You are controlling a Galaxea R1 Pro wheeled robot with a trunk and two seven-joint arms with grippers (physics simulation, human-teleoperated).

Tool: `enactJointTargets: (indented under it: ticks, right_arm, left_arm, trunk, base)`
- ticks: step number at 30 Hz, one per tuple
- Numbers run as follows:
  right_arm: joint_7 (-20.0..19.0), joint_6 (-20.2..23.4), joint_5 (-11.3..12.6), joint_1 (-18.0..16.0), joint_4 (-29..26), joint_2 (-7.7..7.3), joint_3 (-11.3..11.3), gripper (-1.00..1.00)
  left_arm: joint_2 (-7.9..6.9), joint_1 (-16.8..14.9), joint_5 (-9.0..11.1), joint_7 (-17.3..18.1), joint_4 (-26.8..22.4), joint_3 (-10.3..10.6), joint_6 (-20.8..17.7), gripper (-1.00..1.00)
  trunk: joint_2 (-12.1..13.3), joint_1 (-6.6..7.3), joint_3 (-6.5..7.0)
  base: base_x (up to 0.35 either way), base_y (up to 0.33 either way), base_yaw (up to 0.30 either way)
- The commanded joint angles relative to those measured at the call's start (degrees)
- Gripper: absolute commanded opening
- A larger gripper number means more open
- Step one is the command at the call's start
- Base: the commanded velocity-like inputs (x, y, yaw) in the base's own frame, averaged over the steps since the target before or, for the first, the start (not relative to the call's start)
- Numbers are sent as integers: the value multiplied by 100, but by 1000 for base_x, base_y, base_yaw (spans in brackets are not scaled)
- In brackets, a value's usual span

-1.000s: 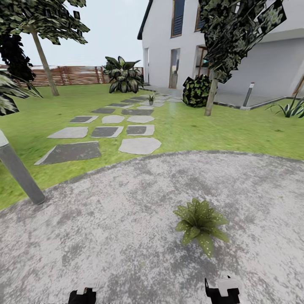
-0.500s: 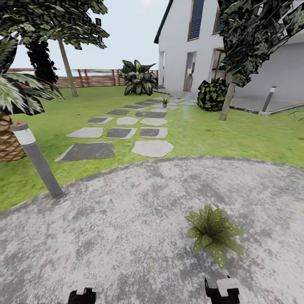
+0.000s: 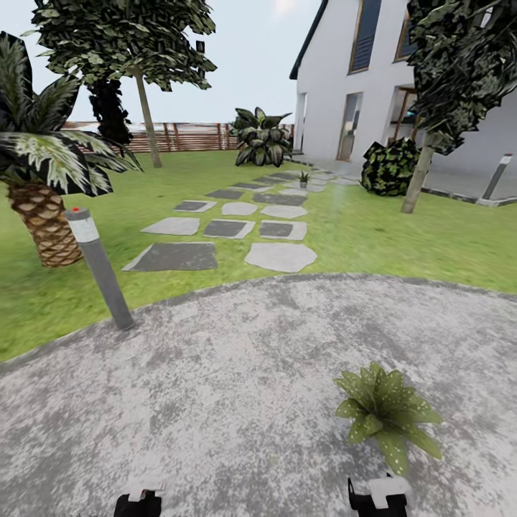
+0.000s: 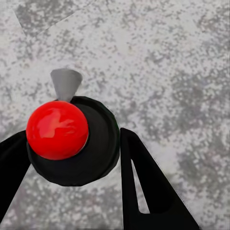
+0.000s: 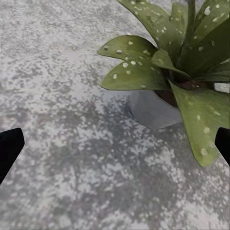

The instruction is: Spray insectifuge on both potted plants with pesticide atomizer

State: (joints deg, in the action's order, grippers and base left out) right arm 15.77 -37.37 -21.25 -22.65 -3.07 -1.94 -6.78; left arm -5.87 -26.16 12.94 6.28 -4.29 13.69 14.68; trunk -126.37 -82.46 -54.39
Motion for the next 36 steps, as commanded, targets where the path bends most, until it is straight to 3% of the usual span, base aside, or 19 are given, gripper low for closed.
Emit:
enactJointTargets:
  ticks: [1, 24, 36]
  right_arm:
    - [23, -16, -62, -3, 6, 0, -43, 100]
    - [23, -16, -64, -3, 8, 0, -43, 100]
    - [23, -16, -64, -3, 8, 0, -43, 100]
  left_arm:
    - [-1, -4, 63, 23, 7, 40, 17, -100]
    - [7, -3, 60, 23, 13, 46, 17, -100]
    - [7, -3, 60, 23, 13, 46, 17, -100]
  trunk:
    - [-2, 1, 1]
    - [-2, 1, 27]
    - [-2, 1, 27]
  base:
    - [0, 0, 218]
    - [1, 2, 41]
    - [198, 211, 0]
